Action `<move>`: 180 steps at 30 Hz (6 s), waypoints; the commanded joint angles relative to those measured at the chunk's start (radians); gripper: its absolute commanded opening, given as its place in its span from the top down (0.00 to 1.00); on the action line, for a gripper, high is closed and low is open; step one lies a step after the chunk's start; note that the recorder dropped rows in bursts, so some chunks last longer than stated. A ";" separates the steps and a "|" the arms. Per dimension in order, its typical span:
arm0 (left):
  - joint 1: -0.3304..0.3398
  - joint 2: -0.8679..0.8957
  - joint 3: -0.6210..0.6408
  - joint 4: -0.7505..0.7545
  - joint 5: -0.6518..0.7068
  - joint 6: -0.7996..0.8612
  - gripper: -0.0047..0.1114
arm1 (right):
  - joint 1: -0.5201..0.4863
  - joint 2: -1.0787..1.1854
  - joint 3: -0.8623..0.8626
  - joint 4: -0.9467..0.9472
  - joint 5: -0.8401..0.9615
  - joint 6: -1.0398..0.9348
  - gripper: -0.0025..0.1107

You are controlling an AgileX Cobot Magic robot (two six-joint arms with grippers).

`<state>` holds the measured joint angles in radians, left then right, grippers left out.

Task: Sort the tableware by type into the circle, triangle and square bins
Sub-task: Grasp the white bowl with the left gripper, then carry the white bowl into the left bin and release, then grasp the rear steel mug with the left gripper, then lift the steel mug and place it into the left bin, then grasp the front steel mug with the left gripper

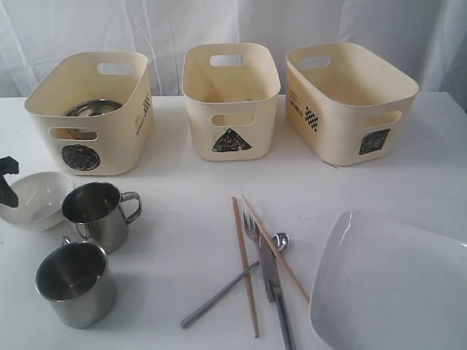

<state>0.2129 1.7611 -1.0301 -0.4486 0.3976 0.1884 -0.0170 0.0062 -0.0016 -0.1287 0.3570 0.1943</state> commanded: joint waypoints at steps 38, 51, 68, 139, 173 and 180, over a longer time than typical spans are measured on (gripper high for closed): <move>-0.255 -0.083 -0.164 0.633 -1.271 -0.250 0.96 | -0.006 -0.006 0.002 0.000 -0.006 0.003 0.98; -0.255 0.244 -0.414 0.712 -0.679 -0.428 0.64 | -0.006 -0.006 0.002 0.000 -0.006 0.003 0.98; -0.283 -0.197 -0.414 0.688 0.119 -0.499 0.42 | -0.006 -0.006 0.002 0.000 -0.006 0.003 0.98; -0.283 0.161 -0.395 0.658 -0.686 -0.150 0.90 | -0.006 -0.006 0.002 0.000 -0.006 0.003 0.98; -0.283 -0.142 -0.194 0.128 0.805 0.174 0.63 | -0.006 -0.006 0.002 0.000 -0.006 0.003 0.98; -0.283 -0.110 0.009 0.101 0.581 0.183 0.45 | -0.006 -0.006 0.002 0.000 -0.006 0.003 0.98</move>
<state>-0.0716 1.6439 -1.0804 -0.3205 1.0432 0.3556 -0.0170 0.0062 -0.0016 -0.1287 0.3570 0.1983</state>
